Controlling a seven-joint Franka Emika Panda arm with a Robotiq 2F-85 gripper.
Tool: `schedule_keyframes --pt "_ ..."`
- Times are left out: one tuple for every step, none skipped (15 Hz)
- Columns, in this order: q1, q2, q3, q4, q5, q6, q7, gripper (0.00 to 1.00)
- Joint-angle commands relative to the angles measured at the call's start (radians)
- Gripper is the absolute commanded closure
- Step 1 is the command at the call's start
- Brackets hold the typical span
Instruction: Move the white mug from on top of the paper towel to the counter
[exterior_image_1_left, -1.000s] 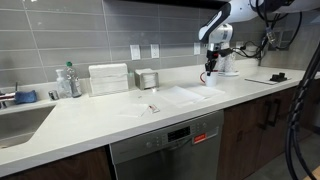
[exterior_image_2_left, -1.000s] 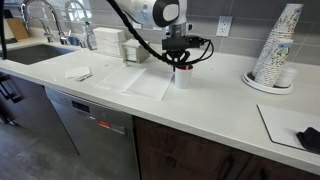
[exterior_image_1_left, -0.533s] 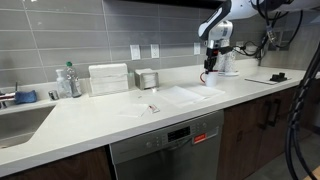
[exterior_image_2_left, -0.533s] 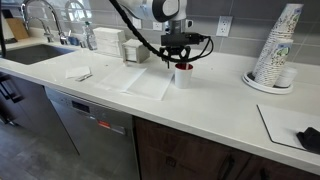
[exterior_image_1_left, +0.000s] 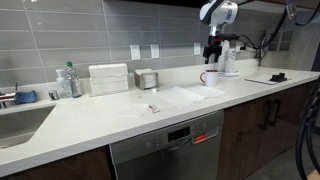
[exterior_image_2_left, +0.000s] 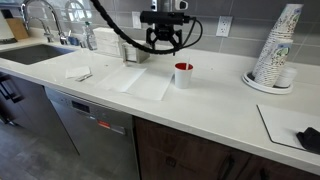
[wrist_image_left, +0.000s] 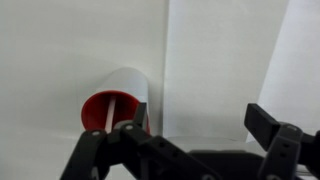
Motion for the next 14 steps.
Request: schedule_keyframes --pt "0.063 -0.143 -0.020 -0.177 -0.005 -0.055 0.204 0.00" --pt "0.078 -0.166 -0.019 -0.200 -0.006 -0.080 0.252 0.00" --pt "0.096 -0.188 -0.018 -0.227 -0.003 -0.091 0.304 0.00" --pt "0.112 -0.206 -0.016 -0.247 -0.001 -0.104 0.348 0.00" --pt "0.132 -0.223 -0.013 -0.268 -0.003 -0.111 0.393 0.00" --pt "0.152 -0.238 -0.010 -0.287 -0.011 -0.114 0.434 0.00" --pt "0.173 -0.254 -0.005 -0.311 -0.017 -0.095 0.465 0.00" --pt "0.189 -0.271 0.005 -0.338 -0.009 -0.045 0.457 0.00" --pt "0.169 -0.209 -0.009 -0.244 0.001 -0.101 0.419 0.00" --pt "0.185 -0.223 -0.004 -0.262 0.001 -0.088 0.433 0.00" --pt "0.197 -0.233 -0.001 -0.276 0.000 -0.081 0.443 0.00" --pt "0.202 -0.240 0.000 -0.283 0.000 -0.078 0.447 0.00" --pt "0.201 -0.244 0.000 -0.289 0.000 -0.076 0.447 0.00" --pt "0.200 -0.246 -0.002 -0.293 0.000 -0.076 0.447 0.00"
